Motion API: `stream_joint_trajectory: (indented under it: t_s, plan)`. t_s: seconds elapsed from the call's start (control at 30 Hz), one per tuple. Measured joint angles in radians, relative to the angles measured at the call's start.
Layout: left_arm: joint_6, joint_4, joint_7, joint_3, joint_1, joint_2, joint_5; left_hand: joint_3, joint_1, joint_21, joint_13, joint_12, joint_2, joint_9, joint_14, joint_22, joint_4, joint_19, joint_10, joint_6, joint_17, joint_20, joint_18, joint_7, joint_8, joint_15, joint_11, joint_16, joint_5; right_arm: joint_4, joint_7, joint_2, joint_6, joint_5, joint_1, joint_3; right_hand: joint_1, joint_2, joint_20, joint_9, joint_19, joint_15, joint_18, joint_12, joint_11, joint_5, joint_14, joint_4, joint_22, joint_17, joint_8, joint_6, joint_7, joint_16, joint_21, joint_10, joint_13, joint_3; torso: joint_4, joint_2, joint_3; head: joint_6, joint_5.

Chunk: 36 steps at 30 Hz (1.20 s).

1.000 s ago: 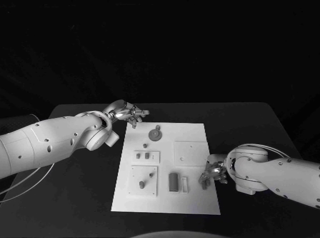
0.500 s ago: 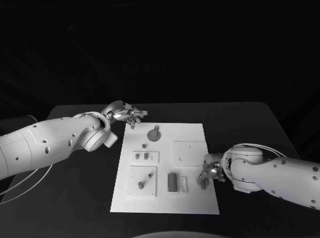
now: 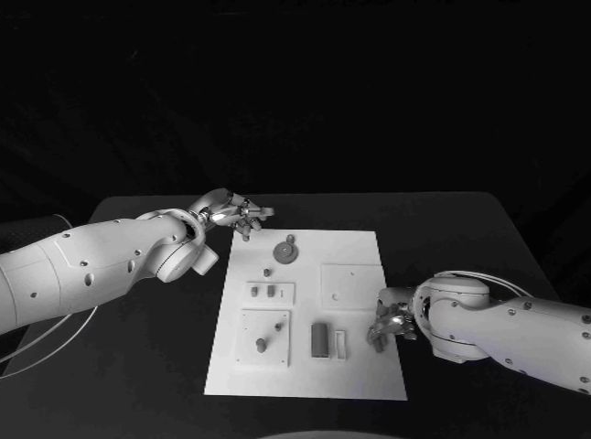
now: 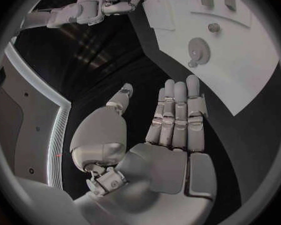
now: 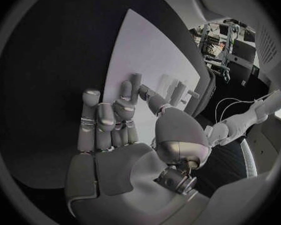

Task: Assemble the parts on the task board

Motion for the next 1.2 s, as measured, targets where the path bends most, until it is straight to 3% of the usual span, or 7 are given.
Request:
stream_joint_trajectory:
  t_s: [0.17, 0.4, 0.6, 0.63, 0.77, 0.97, 1.2]
  plan:
    - [0.0, -0.001, -0.001, 0.0, 0.0, 0.0, -0.001, 0.002, 0.002, 0.0, 0.0, 0.0, -0.002, 0.0, 0.0, 0.0, -0.002, 0.0, 0.0, 0.0, 0.001, 0.0, 0.0, 0.0, 0.0, 0.0, 0.0, 0.0, 0.0, 0.0, 0.003, -0.008, -0.021, 0.043, -0.001, 0.0, 0.0, 0.0, 0.0, -0.001, -0.001, 0.0, 0.0, 0.0, 0.0, 0.036, 0.0, 0.0, 0.0, 0.001, 0.0, 0.0, 0.0, 0.0, 0.002, 0.0, 0.0, 0.0, 0.0, 0.0, 0.0004, 0.005, 0.0]
    - [0.001, -0.003, -0.002, 0.0, 0.0, 0.001, -0.003, 0.002, 0.004, 0.0, 0.001, 0.0, -0.004, -0.001, 0.0, 0.001, -0.002, 0.0, 0.0, 0.0, 0.001, 0.0, 0.0, 0.0, 0.0, 0.0, 0.0, 0.0, 0.0, 0.003, 0.005, -0.021, -0.061, 0.118, -0.003, -0.002, 0.008, -0.008, 0.0, -0.017, -0.004, 0.003, 0.0, 0.0, 0.0, 0.005, -0.001, 0.021, 0.0, 0.002, -0.003, -0.005, -0.001, 0.0, 0.002, 0.007, -0.003, 0.024, 0.0, 0.0, 0.0006, 0.004, 0.0]
    - [0.001, -0.006, -0.002, 0.0, 0.0, 0.001, -0.004, 0.002, 0.004, 0.0, 0.001, 0.0, -0.004, -0.001, 0.0, 0.001, -0.002, 0.0, 0.0, 0.0, 0.001, 0.0, 0.0, 0.0, 0.0, 0.0, 0.0, 0.0, 0.0, 0.022, 0.005, -0.041, -0.086, 0.181, 0.0, -0.002, 0.013, -0.003, 0.0, -0.016, -0.004, 0.007, -0.001, 0.0, 0.0, 0.004, 0.0, 0.024, 0.0, 0.002, -0.06, -0.027, 0.002, 0.0, 0.002, 0.007, -0.003, 0.027, -0.0003, 0.0, 0.0007, -0.003, 0.004]
    - [0.001, -0.006, -0.002, 0.0, 0.0, 0.001, -0.005, 0.002, 0.004, 0.0, 0.001, 0.0, -0.004, -0.001, 0.0, 0.001, -0.002, 0.0, 0.0, 0.0, 0.001, 0.0, 0.0, 0.0, 0.0, 0.0, 0.0, 0.0, 0.0, 0.026, 0.005, -0.043, -0.09, 0.189, 0.001, -0.003, 0.024, 0.008, 0.002, -0.017, -0.006, 0.009, -0.001, 0.0, 0.0, 0.004, -0.001, 0.025, 0.0, 0.002, -0.067, -0.038, 0.007, 0.0, 0.002, 0.007, -0.003, 0.027, -0.0004, 0.0, 0.0007, -0.003, 0.004]
    - [0.002, -0.006, -0.003, 0.0, 0.0, 0.002, -0.005, 0.002, 0.004, 0.0, 0.001, 0.0, -0.004, -0.001, 0.0, 0.002, -0.002, -0.002, 0.0, 0.0, 0.002, 0.002, 0.0, 0.0, 0.0, 0.0, 0.0, 0.0, 0.0, 0.038, 0.005, -0.049, -0.108, 0.225, 0.009, -0.003, 0.025, 0.009, 0.002, -0.024, -0.006, 0.005, -0.002, 0.0, -0.003, 0.006, 0.002, 0.028, 0.0, 0.005, -0.064, -0.045, 0.018, 0.0, 0.002, 0.01, -0.005, 0.031, -0.0007, 0.0, 0.0002, -0.002, 0.009]
    - [0.002, -0.006, -0.003, 0.0, 0.0, 0.003, -0.007, 0.005, 0.004, 0.0, 0.001, 0.0, -0.004, -0.001, 0.0, 0.002, -0.005, 0.002, 0.0, 0.0, 0.002, -0.002, 0.0, 0.0, 0.0, 0.0, 0.0, 0.0, 0.0, 0.05, 0.005, -0.048, -0.124, 0.255, 0.013, -0.003, 0.025, 0.009, 0.002, -0.013, -0.006, 0.007, -0.002, 0.0, -0.006, 0.009, 0.005, 0.028, 0.0, 0.005, -0.057, -0.046, 0.02, 0.0, 0.002, 0.013, -0.005, 0.031, 0.0, 0.0, -0.0005, -0.003, 0.01]
    - [0.002, -0.007, -0.004, 0.0, 0.0, 0.004, -0.008, 0.005, 0.004, 0.0, 0.001, 0.0, -0.004, -0.001, 0.0, 0.002, -0.005, 0.002, 0.0, 0.0, 0.002, -0.002, 0.0, 0.0, 0.0, 0.0, 0.0, 0.0, 0.0, 0.062, 0.005, -0.046, -0.134, 0.269, 0.013, -0.004, 0.025, 0.009, 0.003, -0.013, -0.007, 0.006, -0.002, 0.0, -0.006, 0.009, 0.005, 0.028, 0.0, 0.003, -0.057, -0.046, 0.02, 0.0, 0.002, 0.013, -0.006, 0.031, 0.0, 0.0, -0.0011, -0.003, 0.026]
